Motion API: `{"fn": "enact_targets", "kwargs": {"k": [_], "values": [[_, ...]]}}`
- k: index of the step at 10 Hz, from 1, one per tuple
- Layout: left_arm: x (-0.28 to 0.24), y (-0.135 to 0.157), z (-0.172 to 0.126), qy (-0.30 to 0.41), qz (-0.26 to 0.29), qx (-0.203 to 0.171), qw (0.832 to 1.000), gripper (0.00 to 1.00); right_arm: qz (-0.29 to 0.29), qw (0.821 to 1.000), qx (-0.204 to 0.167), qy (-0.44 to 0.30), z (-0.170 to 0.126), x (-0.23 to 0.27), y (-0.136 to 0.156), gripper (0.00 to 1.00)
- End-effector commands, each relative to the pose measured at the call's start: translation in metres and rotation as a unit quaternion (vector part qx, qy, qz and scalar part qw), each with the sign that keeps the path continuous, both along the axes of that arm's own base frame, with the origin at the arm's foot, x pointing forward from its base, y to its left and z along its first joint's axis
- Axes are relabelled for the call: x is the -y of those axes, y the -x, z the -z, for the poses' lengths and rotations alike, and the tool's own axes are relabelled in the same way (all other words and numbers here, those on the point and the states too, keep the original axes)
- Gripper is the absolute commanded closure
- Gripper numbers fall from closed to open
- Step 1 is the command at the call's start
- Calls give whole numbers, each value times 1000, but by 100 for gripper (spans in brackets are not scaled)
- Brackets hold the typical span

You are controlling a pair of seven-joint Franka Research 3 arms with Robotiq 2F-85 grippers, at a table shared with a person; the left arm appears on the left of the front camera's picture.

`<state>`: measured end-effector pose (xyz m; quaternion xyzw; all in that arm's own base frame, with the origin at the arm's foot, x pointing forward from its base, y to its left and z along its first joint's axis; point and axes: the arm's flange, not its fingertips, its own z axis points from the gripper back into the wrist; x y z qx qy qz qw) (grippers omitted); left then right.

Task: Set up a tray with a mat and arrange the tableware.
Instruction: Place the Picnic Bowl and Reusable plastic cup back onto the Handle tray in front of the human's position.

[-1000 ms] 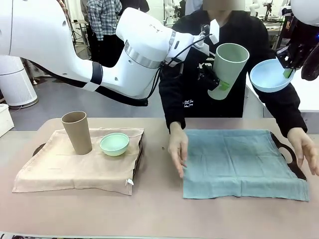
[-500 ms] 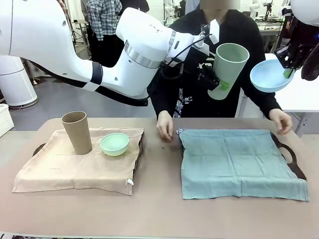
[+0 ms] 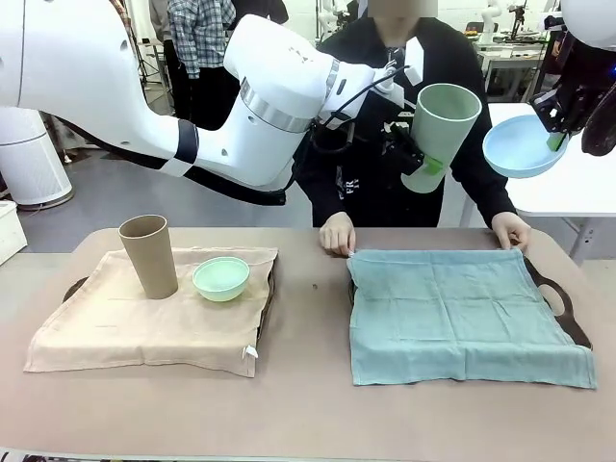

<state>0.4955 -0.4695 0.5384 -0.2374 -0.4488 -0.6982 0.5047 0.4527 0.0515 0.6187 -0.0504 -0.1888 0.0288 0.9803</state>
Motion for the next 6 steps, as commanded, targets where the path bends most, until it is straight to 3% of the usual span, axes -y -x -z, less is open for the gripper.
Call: {"fn": "enact_targets", "kwargs": {"k": [1, 6], "values": [[1, -1, -5, 3, 7, 3, 1000, 100, 1, 1000, 0, -2, 2, 1, 0, 100], [1, -1, -5, 3, 7, 3, 1000, 100, 1, 1000, 0, -2, 2, 1, 0, 100]]}}
